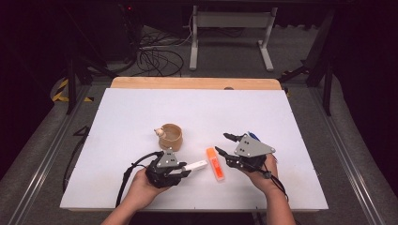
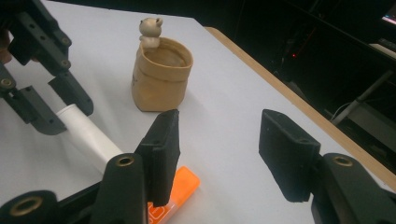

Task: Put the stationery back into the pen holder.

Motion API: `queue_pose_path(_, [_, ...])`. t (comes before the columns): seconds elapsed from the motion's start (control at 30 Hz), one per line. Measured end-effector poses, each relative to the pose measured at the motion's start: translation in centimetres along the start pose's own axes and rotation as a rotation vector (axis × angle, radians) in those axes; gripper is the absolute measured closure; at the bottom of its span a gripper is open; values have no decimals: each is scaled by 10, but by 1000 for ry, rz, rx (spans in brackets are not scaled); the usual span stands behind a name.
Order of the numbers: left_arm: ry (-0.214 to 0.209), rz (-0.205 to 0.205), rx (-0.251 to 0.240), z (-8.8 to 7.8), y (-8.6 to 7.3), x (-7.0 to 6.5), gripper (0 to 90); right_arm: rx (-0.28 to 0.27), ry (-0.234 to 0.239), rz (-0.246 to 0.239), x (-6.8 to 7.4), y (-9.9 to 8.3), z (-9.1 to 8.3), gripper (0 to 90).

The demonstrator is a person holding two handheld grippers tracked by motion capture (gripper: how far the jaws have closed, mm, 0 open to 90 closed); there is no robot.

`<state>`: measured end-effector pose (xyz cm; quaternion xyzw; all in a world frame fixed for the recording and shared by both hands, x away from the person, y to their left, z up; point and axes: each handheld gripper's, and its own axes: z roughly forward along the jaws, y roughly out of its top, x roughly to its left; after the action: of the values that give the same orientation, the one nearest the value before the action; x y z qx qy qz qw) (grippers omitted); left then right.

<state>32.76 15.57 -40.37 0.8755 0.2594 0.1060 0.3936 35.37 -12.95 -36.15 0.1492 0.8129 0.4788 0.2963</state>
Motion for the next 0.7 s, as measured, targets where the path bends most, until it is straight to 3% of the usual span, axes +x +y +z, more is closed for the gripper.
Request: queue_pose_path(0.7, [7,-32,-76,-14,10,7,667,34,77,-118,19,2,17,521])
